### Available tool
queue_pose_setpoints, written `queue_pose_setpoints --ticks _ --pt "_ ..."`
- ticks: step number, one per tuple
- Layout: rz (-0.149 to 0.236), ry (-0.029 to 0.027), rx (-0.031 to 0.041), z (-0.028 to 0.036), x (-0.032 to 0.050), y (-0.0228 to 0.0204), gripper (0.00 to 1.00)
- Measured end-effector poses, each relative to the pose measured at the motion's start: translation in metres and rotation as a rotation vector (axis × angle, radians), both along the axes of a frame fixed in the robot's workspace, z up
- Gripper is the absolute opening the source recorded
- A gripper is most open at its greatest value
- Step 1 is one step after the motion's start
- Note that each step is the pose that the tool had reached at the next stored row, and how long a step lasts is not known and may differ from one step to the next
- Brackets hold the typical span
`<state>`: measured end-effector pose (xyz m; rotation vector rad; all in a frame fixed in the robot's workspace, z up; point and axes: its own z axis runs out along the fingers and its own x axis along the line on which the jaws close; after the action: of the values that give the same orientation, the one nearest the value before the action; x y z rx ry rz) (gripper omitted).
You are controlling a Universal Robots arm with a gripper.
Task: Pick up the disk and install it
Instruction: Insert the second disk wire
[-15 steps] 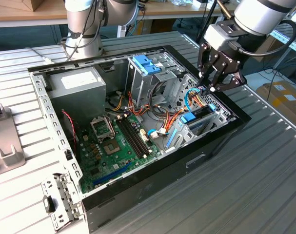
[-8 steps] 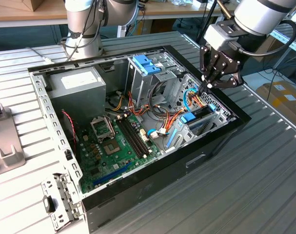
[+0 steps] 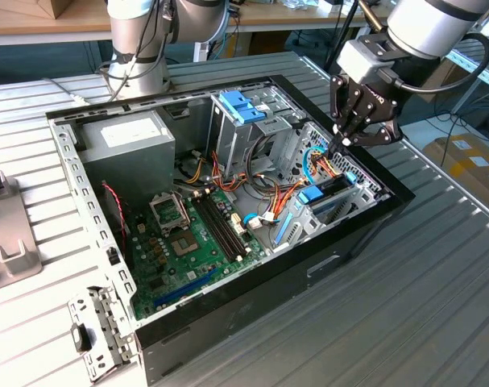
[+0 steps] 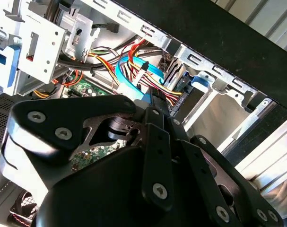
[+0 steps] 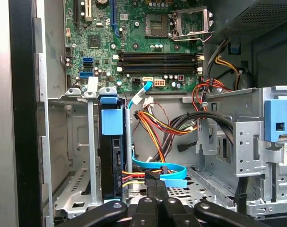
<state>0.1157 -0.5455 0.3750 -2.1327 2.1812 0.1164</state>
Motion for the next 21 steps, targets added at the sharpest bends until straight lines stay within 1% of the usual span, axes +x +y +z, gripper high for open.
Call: queue_pose_setpoints --ticks 3,4,5,6,7,8,9,10,11,15,19,20,21 --pt "0.000 0.0000 0.0000 0.0000 0.0000 -0.0002 0.30" --pt "0.000 0.0000 0.0000 0.0000 0.0000 -0.0002 0.30" --pt "0.000 0.0000 0.0000 0.0000 0.0000 -0.0002 0.36" --pt "0.000 0.0000 -0.0044 -0.0001 0.0000 -0.0002 0.36" --pt "0.000 0.0001 -0.0190 -0.0002 0.0000 -0.0003 0.36" --pt "0.000 0.0000 -0.0420 -0.0003 0.0001 -0.0002 0.36" --pt "0.000 0.0001 -0.0583 -0.0004 0.0000 -0.0002 0.36" --pt "0.000 0.0000 -0.0954 -0.0007 0.0000 0.0000 0.36" --pt "0.000 0.0001 -0.1021 -0.0009 0.0000 0.0002 0.36" --pt "0.000 0.0000 -0.1026 -0.0028 -0.0007 0.0002 0.36" --pt "0.000 0.0000 -0.1025 -0.0068 -0.0019 0.0003 0.36" --pt "0.000 0.0000 -0.1025 -0.0070 -0.0020 0.0002 0.36" --pt "0.000 0.0000 -0.1026 -0.0070 -0.0020 0.0002 0.16"
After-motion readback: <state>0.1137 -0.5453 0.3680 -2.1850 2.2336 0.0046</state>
